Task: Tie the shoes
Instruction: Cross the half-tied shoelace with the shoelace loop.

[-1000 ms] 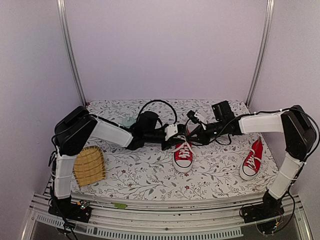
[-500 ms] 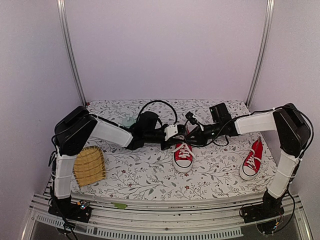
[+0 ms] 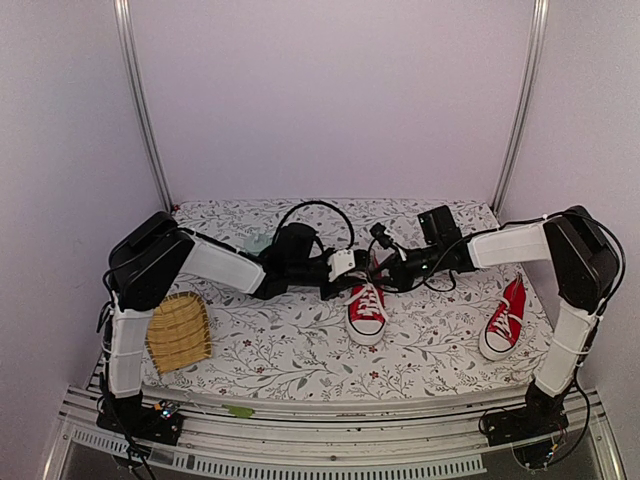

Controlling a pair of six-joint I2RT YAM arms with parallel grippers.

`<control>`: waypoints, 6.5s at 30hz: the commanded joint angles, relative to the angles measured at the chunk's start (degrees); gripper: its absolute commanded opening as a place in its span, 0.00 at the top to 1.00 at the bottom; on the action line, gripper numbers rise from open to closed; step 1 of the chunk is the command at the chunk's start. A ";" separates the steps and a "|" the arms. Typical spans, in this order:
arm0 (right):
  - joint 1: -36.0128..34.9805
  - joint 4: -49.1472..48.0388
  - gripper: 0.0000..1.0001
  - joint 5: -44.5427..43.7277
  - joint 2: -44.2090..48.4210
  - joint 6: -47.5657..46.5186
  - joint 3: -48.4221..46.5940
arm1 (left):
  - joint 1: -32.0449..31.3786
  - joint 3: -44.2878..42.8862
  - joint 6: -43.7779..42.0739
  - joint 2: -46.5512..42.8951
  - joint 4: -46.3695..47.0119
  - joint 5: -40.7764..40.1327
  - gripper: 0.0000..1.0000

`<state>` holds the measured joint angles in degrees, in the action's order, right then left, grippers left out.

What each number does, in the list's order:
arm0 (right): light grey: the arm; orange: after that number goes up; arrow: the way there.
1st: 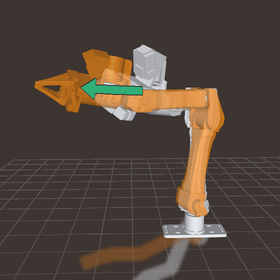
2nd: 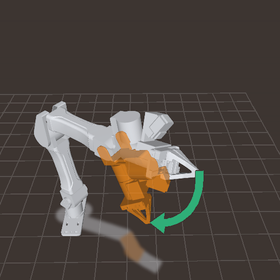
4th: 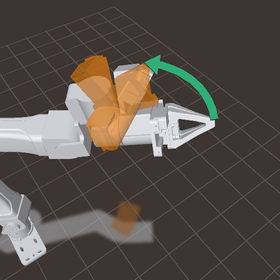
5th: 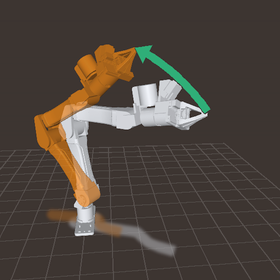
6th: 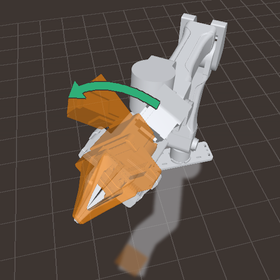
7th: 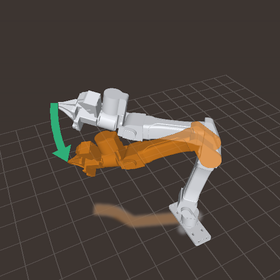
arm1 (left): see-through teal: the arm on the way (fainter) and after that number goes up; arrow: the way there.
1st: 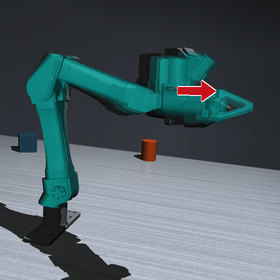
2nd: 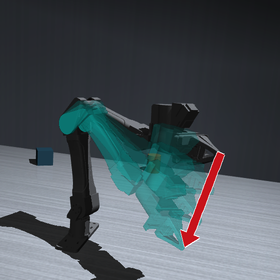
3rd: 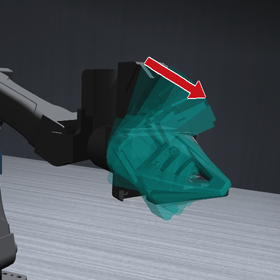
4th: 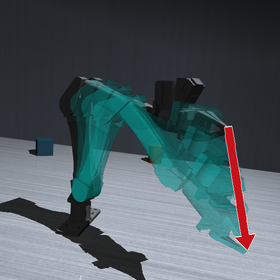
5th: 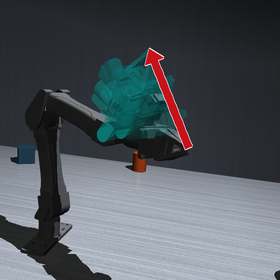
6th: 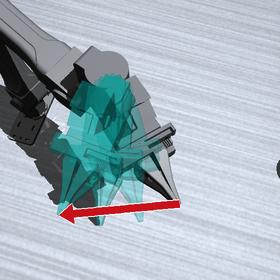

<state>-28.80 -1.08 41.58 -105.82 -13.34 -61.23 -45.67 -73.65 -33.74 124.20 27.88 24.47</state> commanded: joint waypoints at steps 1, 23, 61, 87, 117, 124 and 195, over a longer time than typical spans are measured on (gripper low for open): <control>0.49 1.95 0.99 -2.16 1.98 -1.66 -0.94 | 0.62 -0.33 -0.54 0.42 -0.19 -0.29 0.75; 0.74 4.47 0.82 -1.43 1.55 -1.96 -1.06 | 0.81 0.97 -0.52 -2.03 -0.38 0.78 0.64; -1.17 1.07 0.99 -2.47 0.25 0.27 -2.06 | 1.46 2.61 -0.13 -2.21 1.49 -0.79 0.75; -0.83 9.57 0.70 -4.79 3.92 -1.07 -3.10 | 3.24 10.60 -0.66 -17.86 -15.51 2.43 0.49; -2.98 7.54 0.65 -7.45 4.49 -0.19 0.47 | -0.83 2.97 -5.73 -1.94 -19.14 -9.96 0.64; -2.98 7.72 0.65 -6.43 4.27 -0.19 0.75 | -0.89 2.42 -5.33 -1.46 -17.92 -9.07 0.79; -2.67 8.25 0.99 -5.78 -2.63 -0.73 -10.18 | -0.18 9.19 -1.95 -6.53 -21.29 -8.79 1.00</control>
<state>-31.81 9.02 36.49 -111.37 -15.03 -72.90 -46.35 -64.69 -34.50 118.72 9.32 14.66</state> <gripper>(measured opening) 0.009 0.006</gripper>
